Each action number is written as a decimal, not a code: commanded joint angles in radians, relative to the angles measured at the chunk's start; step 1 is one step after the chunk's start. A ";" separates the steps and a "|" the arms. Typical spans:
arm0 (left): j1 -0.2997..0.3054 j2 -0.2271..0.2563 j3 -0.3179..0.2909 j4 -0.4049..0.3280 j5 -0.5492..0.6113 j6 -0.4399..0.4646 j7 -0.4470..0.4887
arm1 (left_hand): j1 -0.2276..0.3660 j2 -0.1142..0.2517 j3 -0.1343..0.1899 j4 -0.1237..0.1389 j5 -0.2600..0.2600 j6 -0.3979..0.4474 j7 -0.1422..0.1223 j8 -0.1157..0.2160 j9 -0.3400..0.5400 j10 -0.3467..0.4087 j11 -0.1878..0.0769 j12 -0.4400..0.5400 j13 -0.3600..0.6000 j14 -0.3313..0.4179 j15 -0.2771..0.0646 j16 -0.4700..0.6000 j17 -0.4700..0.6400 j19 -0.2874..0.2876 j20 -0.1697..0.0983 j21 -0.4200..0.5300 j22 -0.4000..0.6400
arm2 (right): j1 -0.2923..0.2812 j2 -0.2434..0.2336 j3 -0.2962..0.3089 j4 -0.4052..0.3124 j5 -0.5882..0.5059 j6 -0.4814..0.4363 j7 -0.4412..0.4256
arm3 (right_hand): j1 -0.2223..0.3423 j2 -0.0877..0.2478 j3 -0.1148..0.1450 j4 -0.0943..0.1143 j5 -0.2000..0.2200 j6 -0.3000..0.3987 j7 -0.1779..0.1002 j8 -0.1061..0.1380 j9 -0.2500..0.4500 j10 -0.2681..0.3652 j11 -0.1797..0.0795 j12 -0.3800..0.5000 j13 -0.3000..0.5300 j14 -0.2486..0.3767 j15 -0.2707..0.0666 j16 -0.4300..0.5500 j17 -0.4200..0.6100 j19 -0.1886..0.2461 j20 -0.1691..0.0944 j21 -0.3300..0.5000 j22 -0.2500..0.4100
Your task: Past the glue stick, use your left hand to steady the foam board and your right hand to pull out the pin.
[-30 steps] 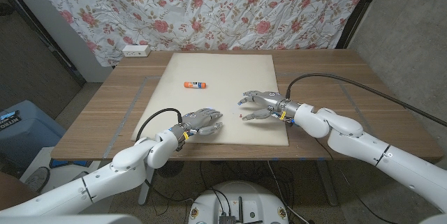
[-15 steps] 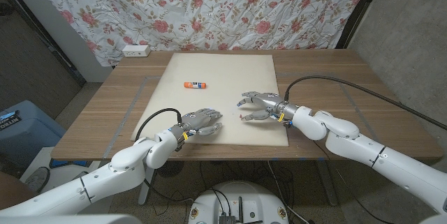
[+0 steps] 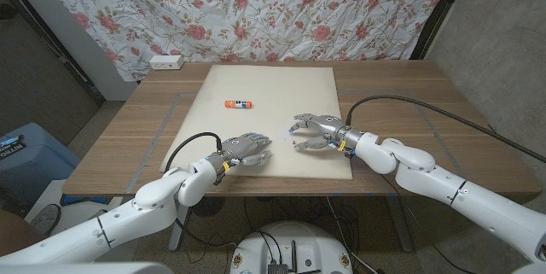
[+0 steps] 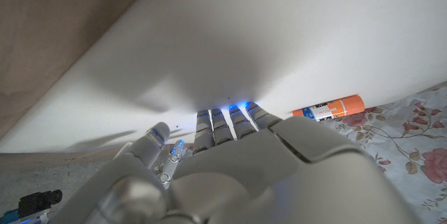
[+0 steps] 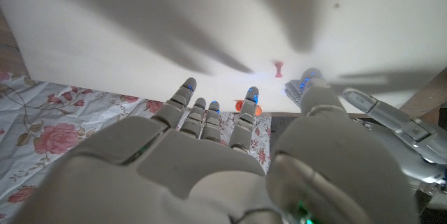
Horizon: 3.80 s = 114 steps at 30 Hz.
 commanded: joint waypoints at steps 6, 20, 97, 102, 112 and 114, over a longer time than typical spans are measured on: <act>0.010 -0.003 -0.002 -0.008 0.007 0.016 -0.001 | 0.012 0.111 0.016 0.000 -0.002 0.016 0.003 0.007 0.002 0.012 -0.003 0.004 0.002 0.010 -0.044 -0.001 0.003 0.006 -0.047 -0.005 0.003 | -0.002 0.027 0.001 0.067 0.047 0.051 -0.071 | 0.050 -0.005 0.006 -0.004 0.008 0.067 -0.018 0.034 0.007 0.038 -0.026 0.009 0.002 0.039 -0.018 0.017 0.006 0.041 -0.007 0.004 0.002; 0.004 -0.006 0.002 -0.006 0.010 0.014 -0.006 | 0.016 0.109 0.029 -0.006 -0.004 0.029 0.001 0.008 0.003 0.022 -0.006 0.006 0.002 0.013 -0.045 -0.002 0.002 0.008 -0.046 -0.005 0.003 | -0.015 0.046 0.007 0.113 0.095 0.080 -0.132 | 0.100 -0.008 0.005 -0.005 0.012 0.161 -0.039 0.075 0.009 0.063 -0.053 0.006 0.002 0.060 -0.037 0.020 0.006 0.066 -0.020 0.001 0.002; 0.033 0.002 -0.001 -0.022 0.021 0.036 0.008 | 0.046 0.107 0.072 -0.052 -0.018 0.079 0.009 0.008 0.005 0.057 -0.002 0.007 0.003 0.033 -0.043 -0.003 -0.001 0.021 -0.046 -0.006 0.003 | 0.015 0.083 -0.024 0.171 0.079 0.152 -0.170 | 0.216 0.012 -0.013 0.007 0.010 0.491 -0.041 0.212 0.020 0.124 -0.080 0.000 0.001 0.107 -0.086 0.029 0.016 0.125 -0.048 -0.004 0.003; 0.029 0.000 0.000 -0.020 0.022 0.037 0.006 | 0.049 0.107 0.072 -0.055 -0.019 0.080 0.008 0.008 0.005 0.057 -0.005 0.006 0.003 0.034 -0.044 -0.003 -0.001 0.022 -0.045 -0.006 0.003 | 0.020 0.087 -0.026 0.180 0.082 0.154 -0.169 | 0.223 0.019 -0.013 0.007 0.009 0.514 -0.038 0.222 0.022 0.127 -0.088 0.000 0.001 0.109 -0.089 0.030 0.017 0.127 -0.048 -0.005 0.004; 0.028 0.001 -0.001 -0.021 0.018 0.040 0.003 | 0.055 0.108 0.073 -0.063 -0.021 0.082 0.009 0.007 0.005 0.060 -0.002 0.006 0.004 0.036 -0.044 -0.002 0.000 0.023 -0.044 -0.006 0.003 | 0.025 0.091 -0.031 0.185 0.081 0.160 -0.169 | 0.231 0.026 -0.015 0.008 0.005 0.552 -0.035 0.238 0.024 0.136 -0.095 0.002 0.001 0.112 -0.095 0.031 0.019 0.134 -0.051 -0.004 0.004; 0.027 0.001 0.000 -0.020 0.019 0.040 0.000 | 0.055 0.108 0.073 -0.064 -0.021 0.084 0.008 0.007 0.005 0.060 -0.003 0.006 0.004 0.037 -0.044 -0.001 0.000 0.023 -0.045 -0.006 0.003 | 0.025 0.093 -0.031 0.185 0.080 0.159 -0.170 | 0.234 0.027 -0.016 0.007 0.004 0.562 -0.033 0.242 0.024 0.144 -0.102 0.004 0.001 0.115 -0.096 0.032 0.020 0.135 -0.051 -0.004 0.004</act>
